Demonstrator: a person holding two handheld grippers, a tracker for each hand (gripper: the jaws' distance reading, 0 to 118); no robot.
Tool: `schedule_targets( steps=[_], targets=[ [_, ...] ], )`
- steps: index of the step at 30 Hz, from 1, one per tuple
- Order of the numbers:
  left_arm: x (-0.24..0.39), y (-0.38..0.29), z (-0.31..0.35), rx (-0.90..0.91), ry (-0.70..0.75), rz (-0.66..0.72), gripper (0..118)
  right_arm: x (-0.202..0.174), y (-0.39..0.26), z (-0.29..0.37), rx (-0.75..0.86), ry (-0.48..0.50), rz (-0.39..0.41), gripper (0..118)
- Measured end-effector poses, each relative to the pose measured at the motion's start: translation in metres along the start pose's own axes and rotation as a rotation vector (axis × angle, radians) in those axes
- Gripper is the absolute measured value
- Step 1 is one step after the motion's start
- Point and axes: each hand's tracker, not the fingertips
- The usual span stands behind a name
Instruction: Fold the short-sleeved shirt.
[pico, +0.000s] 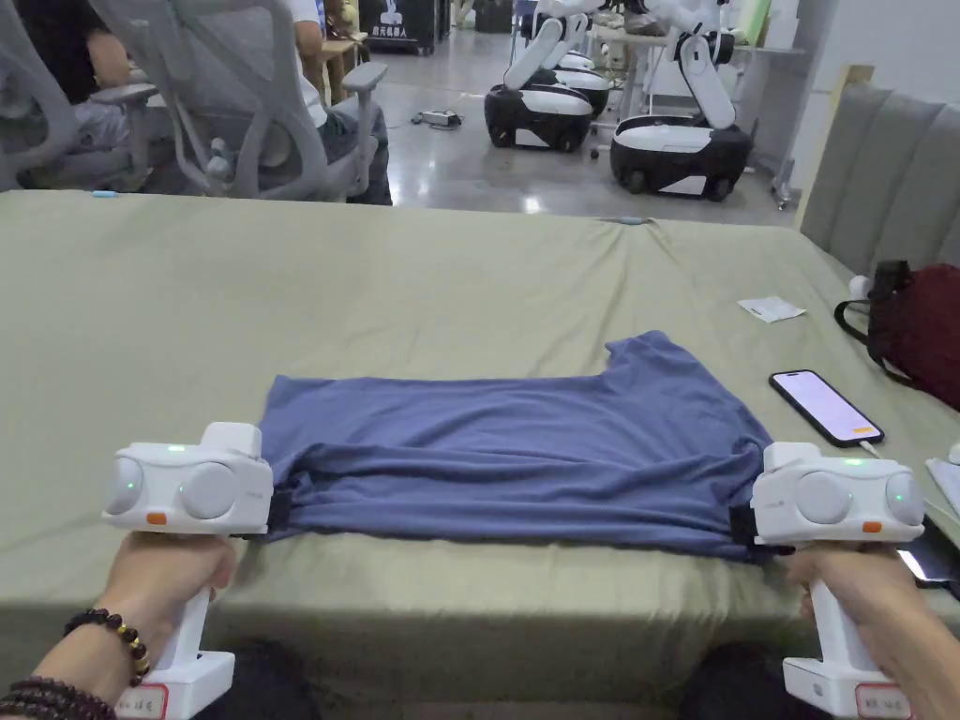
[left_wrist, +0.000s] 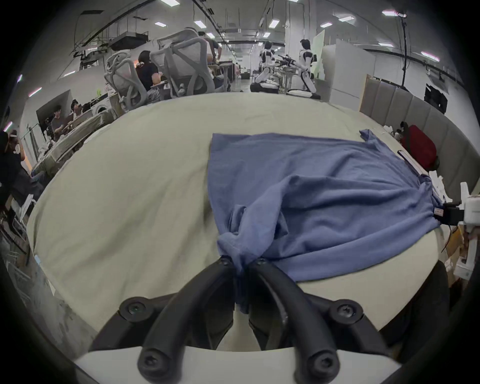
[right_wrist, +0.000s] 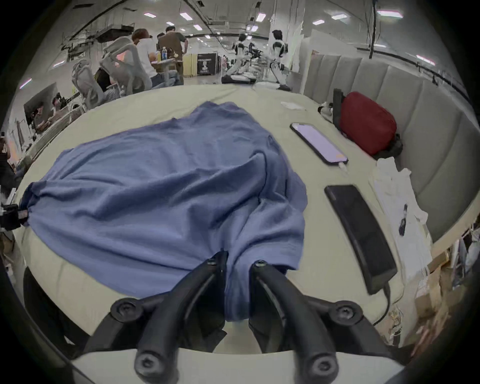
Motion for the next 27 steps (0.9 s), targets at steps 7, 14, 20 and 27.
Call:
schedule_targets(
  steps=[7,14,20,27],
  targets=[
    [-0.002,0.004,0.009,0.018,0.008,-0.002,95,-0.001,0.005,0.022,0.087,-0.058,0.041,118],
    [-0.005,0.023,0.044,0.164,0.024,0.058,34,-0.004,0.019,0.067,0.240,0.004,0.026,34],
    [-0.008,0.034,0.049,0.216,0.002,0.053,0,-0.008,0.027,0.070,0.259,-0.012,0.022,1],
    [-0.008,0.085,0.014,0.188,-0.016,0.041,0,-0.012,0.036,0.077,0.268,-0.001,0.015,1]
  ],
)
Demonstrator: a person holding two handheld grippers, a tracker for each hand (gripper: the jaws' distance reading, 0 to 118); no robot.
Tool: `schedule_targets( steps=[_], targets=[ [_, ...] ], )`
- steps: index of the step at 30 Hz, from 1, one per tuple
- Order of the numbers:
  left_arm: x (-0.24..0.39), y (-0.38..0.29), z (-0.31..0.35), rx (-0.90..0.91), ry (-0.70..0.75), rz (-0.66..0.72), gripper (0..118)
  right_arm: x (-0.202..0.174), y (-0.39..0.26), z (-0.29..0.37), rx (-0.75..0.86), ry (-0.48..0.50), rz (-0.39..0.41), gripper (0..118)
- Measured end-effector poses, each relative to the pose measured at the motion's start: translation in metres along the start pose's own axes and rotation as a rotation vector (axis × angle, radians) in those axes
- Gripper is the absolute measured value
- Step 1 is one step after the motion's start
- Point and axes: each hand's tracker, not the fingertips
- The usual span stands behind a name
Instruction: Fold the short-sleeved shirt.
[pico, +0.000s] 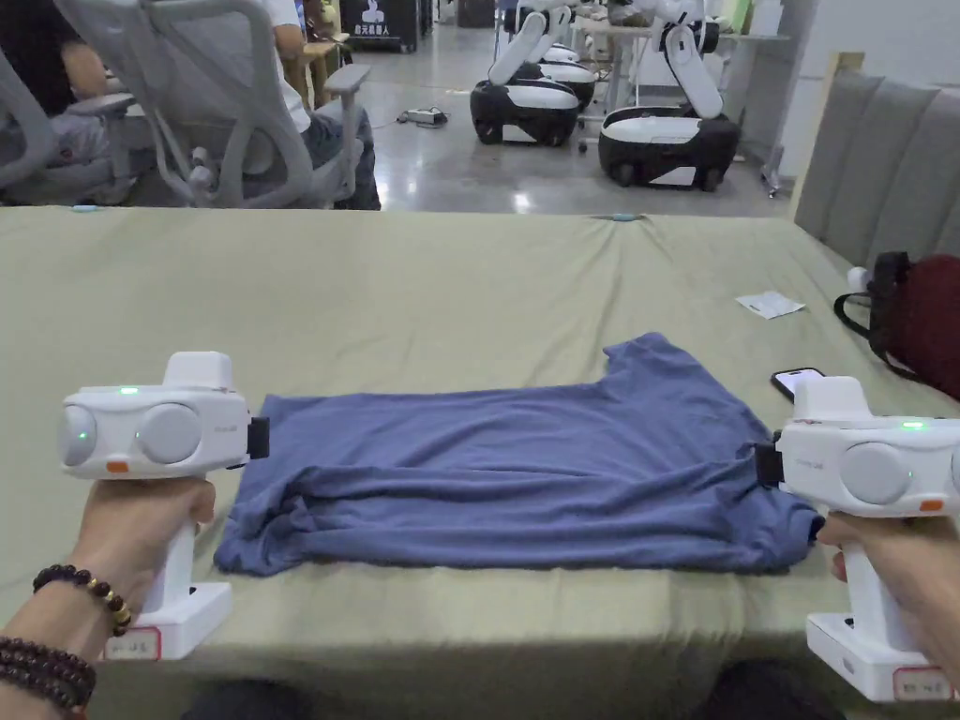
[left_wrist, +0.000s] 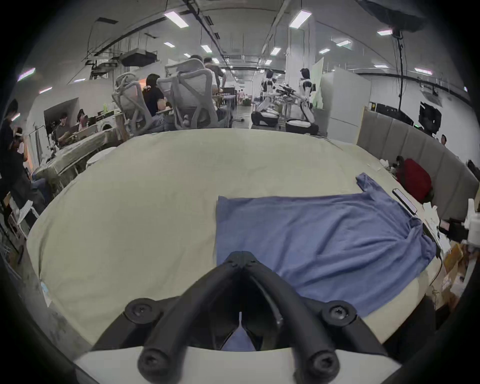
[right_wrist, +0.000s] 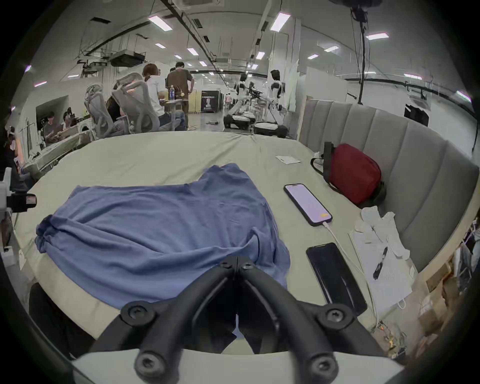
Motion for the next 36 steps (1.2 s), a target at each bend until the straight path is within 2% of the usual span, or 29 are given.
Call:
schedule_targets(
  steps=[2,3,4,7,8,9,11,13,16,17,18,19,20,22,24,25,26,27,28,29,30,31,32,33,35,36],
  targets=[
    [-0.005,0.020,-0.026,-0.026,-0.023,0.031,0,-0.003,0.000,-0.006,-0.005,0.009,0.001,1],
    [-0.007,0.031,-0.043,-0.030,-0.030,0.046,4,-0.004,0.001,-0.005,-0.011,0.016,0.006,1],
    [-0.008,0.040,-0.060,-0.027,-0.023,0.048,14,-0.005,0.001,-0.009,-0.021,0.020,0.010,1],
    [-0.014,0.063,-0.116,-0.102,-0.018,0.036,98,-0.006,-0.001,-0.020,-0.042,0.020,0.014,1],
    [-0.016,0.065,-0.133,-0.135,-0.018,0.037,118,-0.006,-0.002,-0.023,-0.051,0.019,0.013,1],
    [-0.019,0.068,-0.148,-0.162,-0.005,0.032,116,-0.006,-0.004,-0.027,-0.061,0.017,0.013,1],
    [-0.021,0.068,-0.174,-0.169,0.005,0.018,99,-0.005,-0.004,-0.040,-0.080,0.016,0.016,1],
    [-0.022,0.061,-0.194,-0.234,0.019,0.008,98,-0.004,-0.003,-0.050,-0.100,0.021,0.014,1],
    [-0.030,0.049,-0.214,-0.284,0.029,0.100,100,-0.003,0.003,-0.063,-0.119,0.010,0.024,1],
    [-0.029,0.048,-0.210,-0.257,0.019,0.084,92,-0.003,0.006,-0.065,-0.120,0.008,0.033,1],
    [-0.026,0.051,-0.206,-0.240,0.031,0.068,77,-0.002,0.010,-0.067,-0.118,0.012,0.036,1],
    [-0.023,0.054,-0.202,-0.234,0.054,0.046,51,-0.004,0.017,-0.069,-0.114,0.015,0.039,1],
    [-0.021,0.056,-0.197,-0.205,0.093,0.019,3,-0.004,0.023,-0.073,-0.110,0.018,0.043,1],
    [-0.019,0.061,-0.187,-0.185,-0.003,0.029,1,-0.003,0.044,-0.090,-0.102,0.018,0.053,1],
    [-0.012,0.061,-0.185,-0.200,0.042,0.017,1,-0.005,0.071,-0.111,-0.095,0.013,0.058,1],
    [-0.013,0.062,-0.186,-0.198,0.041,0.012,1,-0.005,0.086,-0.126,-0.092,0.007,0.066,8],
    [-0.012,0.061,-0.186,-0.195,0.031,0.022,1,-0.004,0.099,-0.142,-0.089,0.008,0.068,45],
    [-0.012,0.061,-0.184,-0.194,0.028,0.048,1,-0.002,0.111,-0.159,-0.085,0.027,0.060,73],
    [-0.012,0.060,-0.183,-0.192,0.028,0.060,1,0.001,0.121,-0.180,-0.105,0.077,0.034,84],
    [-0.014,0.062,-0.185,-0.192,0.025,0.061,1,0.005,0.128,-0.200,-0.150,0.083,-0.002,97],
    [-0.014,0.062,-0.184,-0.192,0.022,0.062,1,0.008,0.133,-0.219,-0.207,0.078,-0.030,118],
    [-0.015,0.061,-0.184,-0.192,0.018,0.059,1,0.011,0.137,-0.232,-0.199,0.069,-0.036,112],
    [-0.016,0.061,-0.183,-0.193,0.014,0.058,1,0.012,0.138,-0.245,-0.223,0.055,-0.049,99],
    [-0.019,0.063,-0.186,-0.195,0.010,0.063,1,0.013,0.139,-0.258,-0.254,0.030,-0.034,96],
    [-0.020,0.063,-0.187,-0.200,0.002,0.068,1,0.013,0.141,-0.273,-0.315,-0.038,0.043,98],
    [-0.021,0.063,-0.187,-0.201,-0.001,0.069,1,0.015,0.139,-0.281,-0.338,-0.049,0.051,97]
  ],
)
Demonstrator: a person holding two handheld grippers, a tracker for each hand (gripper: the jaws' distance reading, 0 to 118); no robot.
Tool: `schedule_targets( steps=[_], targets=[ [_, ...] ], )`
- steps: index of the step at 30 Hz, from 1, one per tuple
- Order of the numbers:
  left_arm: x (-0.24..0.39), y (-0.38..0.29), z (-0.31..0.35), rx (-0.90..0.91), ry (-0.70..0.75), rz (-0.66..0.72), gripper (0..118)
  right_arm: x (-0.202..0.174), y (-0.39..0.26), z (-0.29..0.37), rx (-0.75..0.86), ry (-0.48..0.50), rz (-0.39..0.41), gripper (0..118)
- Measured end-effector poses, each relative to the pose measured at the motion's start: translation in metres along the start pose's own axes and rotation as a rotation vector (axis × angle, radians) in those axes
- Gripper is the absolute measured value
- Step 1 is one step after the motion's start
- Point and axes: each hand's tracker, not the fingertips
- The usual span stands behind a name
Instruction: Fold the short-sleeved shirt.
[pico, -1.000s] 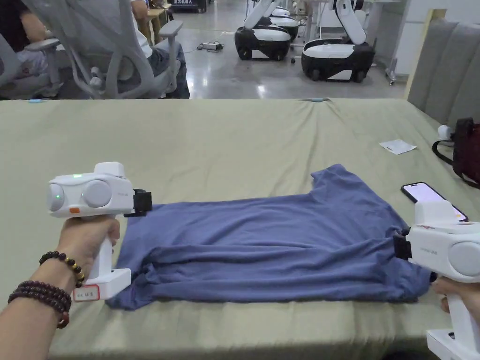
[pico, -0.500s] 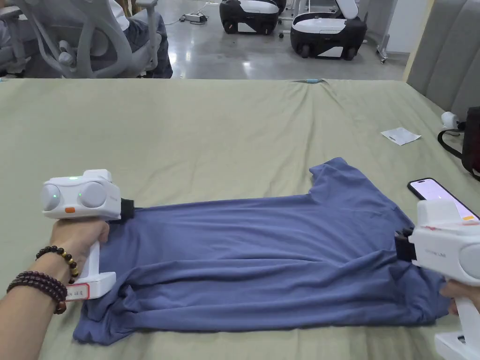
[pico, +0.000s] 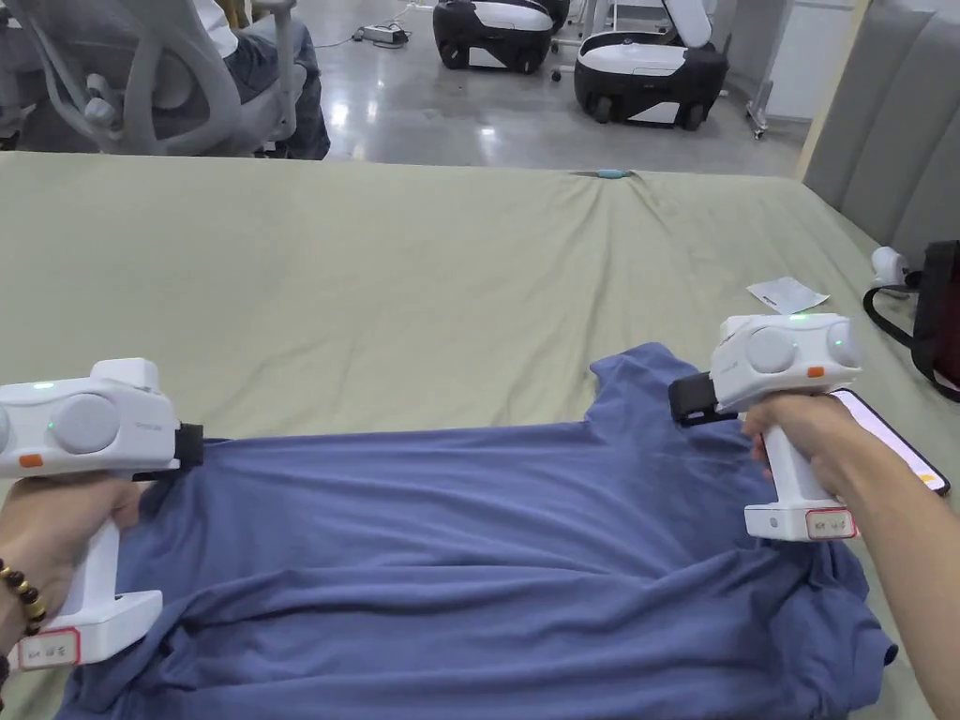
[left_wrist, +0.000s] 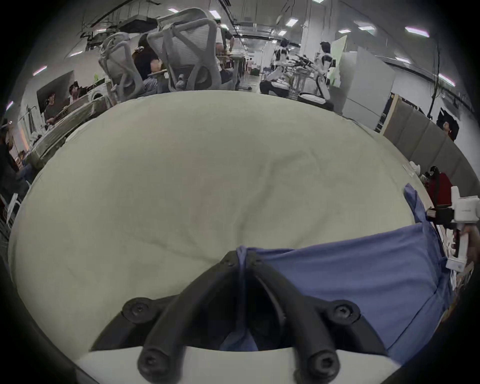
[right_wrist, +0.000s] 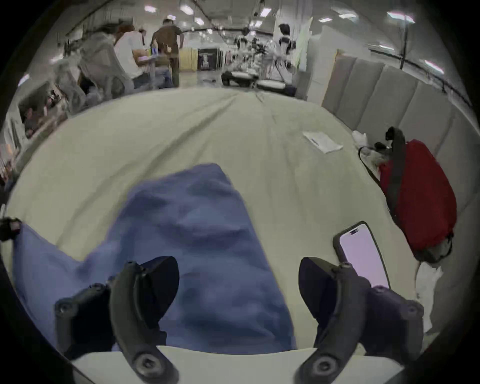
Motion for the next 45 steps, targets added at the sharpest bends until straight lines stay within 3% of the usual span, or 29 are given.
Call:
schedule_targets(
  steps=[2,3,4,5,6,9,11,13,16,21,26,30,38,41,43,44,45],
  targets=[
    [0.000,0.000,-0.001,0.003,-0.003,-0.004,1,0.003,-0.003,-0.009,-0.091,0.006,-0.012,79],
    [0.000,0.000,-0.002,0.003,-0.004,-0.012,1,0.005,-0.006,-0.008,-0.070,0.092,-0.094,73],
    [0.001,0.000,-0.002,0.004,-0.002,-0.020,1,0.003,-0.005,0.000,-0.054,0.051,-0.096,62],
    [0.000,0.001,-0.005,0.001,-0.002,-0.022,1,0.000,-0.005,0.005,-0.048,0.046,-0.069,28],
    [0.000,0.001,-0.006,0.000,0.000,-0.025,1,-0.005,-0.005,0.010,-0.032,0.060,-0.009,0],
    [0.002,0.002,0.000,0.005,0.007,-0.010,1,-0.005,0.001,0.022,-0.017,0.014,0.045,0],
    [0.001,0.003,0.013,0.019,0.001,-0.005,1,-0.006,-0.005,0.039,0.038,0.003,0.022,0],
    [0.002,0.003,0.035,0.048,-0.003,-0.017,1,-0.003,-0.010,0.066,0.034,0.070,-0.041,0],
    [-0.001,0.000,0.076,0.105,-0.031,-0.025,2,0.002,-0.026,0.122,0.125,0.040,-0.018,0],
    [-0.005,-0.027,0.146,0.146,-0.032,-0.048,2,0.012,-0.077,0.205,0.181,0.073,-0.053,0],
    [-0.011,-0.074,0.194,0.167,-0.046,-0.037,2,0.019,-0.140,0.248,0.215,0.076,-0.041,0],
    [-0.010,-0.118,0.211,0.146,-0.069,-0.040,1,0.021,-0.191,0.252,0.194,0.085,-0.034,0],
    [-0.003,-0.192,0.168,-0.021,-0.042,-0.062,2,0.014,-0.248,0.168,-0.030,0.059,0.038,0],
    [0.000,-0.195,0.168,0.006,-0.042,-0.040,3,0.016,-0.253,0.159,0.021,0.056,-0.015,2],
    [0.001,-0.189,0.171,0.001,-0.039,-0.042,10,0.018,-0.249,0.167,0.013,0.061,-0.031,15],
    [0.000,-0.186,0.173,0.003,-0.038,-0.043,31,0.018,-0.247,0.170,0.022,0.062,-0.022,43],
    [0.002,-0.183,0.179,0.017,-0.040,-0.038,62,0.017,-0.245,0.175,0.056,0.046,0.001,75]
  ],
)
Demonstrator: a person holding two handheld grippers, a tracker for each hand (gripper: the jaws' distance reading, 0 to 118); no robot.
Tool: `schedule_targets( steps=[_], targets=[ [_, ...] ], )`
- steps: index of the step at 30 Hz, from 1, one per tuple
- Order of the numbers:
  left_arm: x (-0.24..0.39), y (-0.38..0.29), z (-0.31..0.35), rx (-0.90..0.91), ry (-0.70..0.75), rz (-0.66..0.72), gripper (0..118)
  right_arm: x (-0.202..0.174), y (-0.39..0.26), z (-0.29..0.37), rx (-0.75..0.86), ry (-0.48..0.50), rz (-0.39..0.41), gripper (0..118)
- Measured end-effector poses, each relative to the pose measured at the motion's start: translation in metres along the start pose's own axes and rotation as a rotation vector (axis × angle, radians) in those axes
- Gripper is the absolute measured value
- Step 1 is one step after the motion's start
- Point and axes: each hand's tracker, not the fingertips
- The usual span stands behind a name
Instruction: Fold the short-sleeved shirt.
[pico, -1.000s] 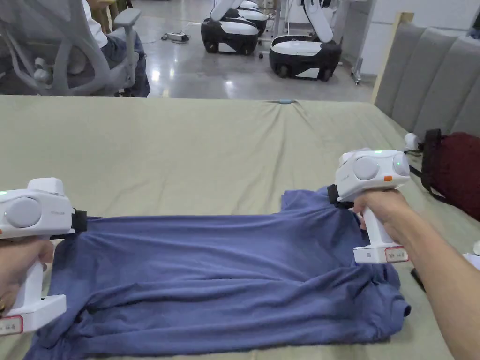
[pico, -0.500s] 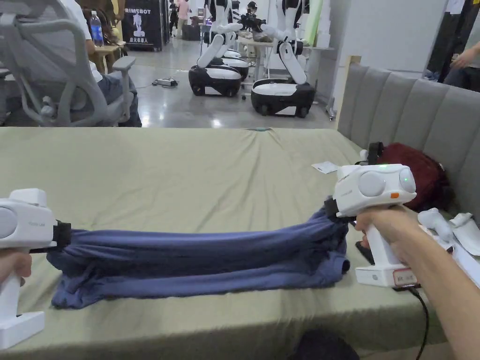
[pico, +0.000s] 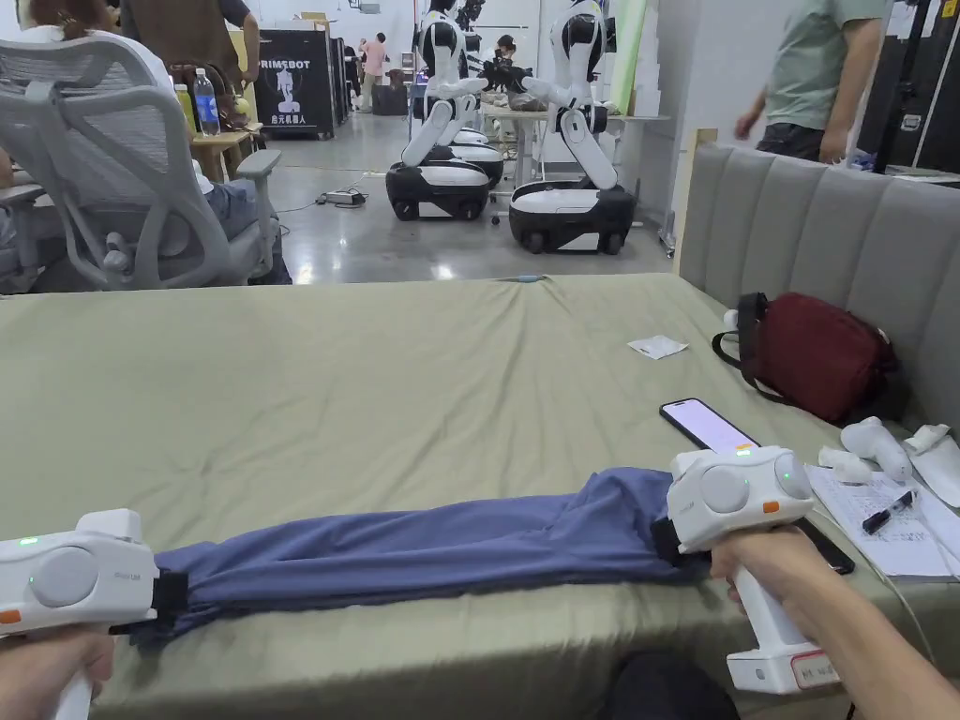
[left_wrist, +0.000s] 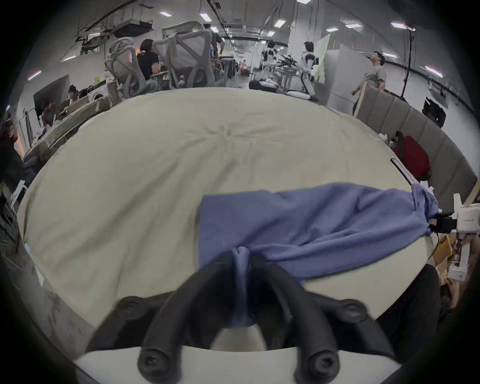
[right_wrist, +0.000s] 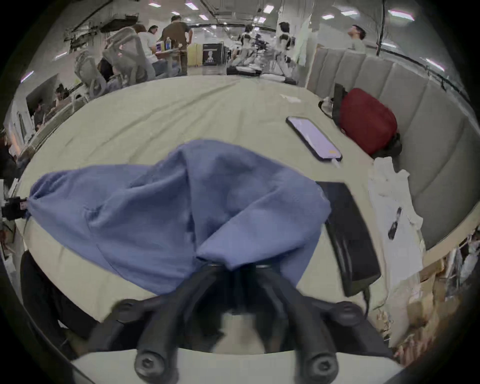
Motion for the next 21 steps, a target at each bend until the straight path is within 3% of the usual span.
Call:
schedule_targets(
  steps=[1,2,3,4,8,9,11,19,20,21],
  targets=[
    [0.001,0.004,0.005,0.028,0.011,0.005,99,-0.001,0.002,0.006,0.035,-0.033,0.015,106],
    [0.002,0.006,0.008,0.047,0.038,0.004,117,-0.003,0.002,0.013,0.058,-0.054,0.024,118],
    [0.003,0.009,0.011,0.060,0.046,0.000,106,-0.004,0.002,0.019,0.079,-0.052,0.031,110],
    [0.003,0.013,0.019,0.134,0.039,-0.013,104,-0.004,0.002,0.030,0.158,-0.020,0.010,106],
    [0.005,0.024,0.029,0.117,0.037,0.018,96,-0.012,0.002,0.053,0.167,-0.028,0.016,91],
    [0.006,0.022,0.033,0.133,0.051,0.008,75,-0.014,0.001,0.058,0.201,-0.036,0.016,72],
    [0.008,0.021,0.034,0.162,0.068,-0.022,0,-0.023,0.001,0.062,0.226,-0.045,0.017,0],
    [-0.007,0.020,0.037,0.156,-0.011,0.017,0,-0.033,-0.001,0.070,0.248,-0.004,0.006,0],
    [-0.010,0.020,0.036,0.158,-0.023,0.029,5,-0.033,-0.002,0.071,0.249,0.004,0.005,0],
    [-0.017,0.021,0.031,0.152,-0.065,0.065,28,-0.033,-0.003,0.071,0.250,0.014,0.001,0]
  ],
)
